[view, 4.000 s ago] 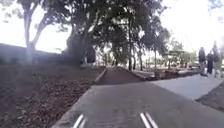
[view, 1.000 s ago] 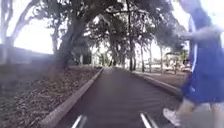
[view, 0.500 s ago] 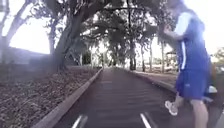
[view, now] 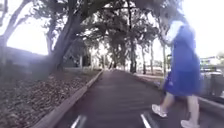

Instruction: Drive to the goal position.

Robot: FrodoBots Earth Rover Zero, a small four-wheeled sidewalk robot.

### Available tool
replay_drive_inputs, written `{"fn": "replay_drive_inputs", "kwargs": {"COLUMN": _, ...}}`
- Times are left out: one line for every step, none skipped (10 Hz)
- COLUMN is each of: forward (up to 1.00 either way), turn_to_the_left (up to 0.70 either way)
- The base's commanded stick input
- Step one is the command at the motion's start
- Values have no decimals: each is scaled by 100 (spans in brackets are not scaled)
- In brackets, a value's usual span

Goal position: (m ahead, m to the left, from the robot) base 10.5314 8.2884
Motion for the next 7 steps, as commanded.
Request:
{"fn": "replay_drive_inputs", "kwargs": {"forward": 98, "turn_to_the_left": 0}}
{"fn": "replay_drive_inputs", "kwargs": {"forward": 98, "turn_to_the_left": 0}}
{"fn": "replay_drive_inputs", "kwargs": {"forward": 98, "turn_to_the_left": 0}}
{"fn": "replay_drive_inputs", "kwargs": {"forward": 98, "turn_to_the_left": 0}}
{"fn": "replay_drive_inputs", "kwargs": {"forward": 98, "turn_to_the_left": 0}}
{"fn": "replay_drive_inputs", "kwargs": {"forward": 98, "turn_to_the_left": 10}}
{"fn": "replay_drive_inputs", "kwargs": {"forward": 98, "turn_to_the_left": 26}}
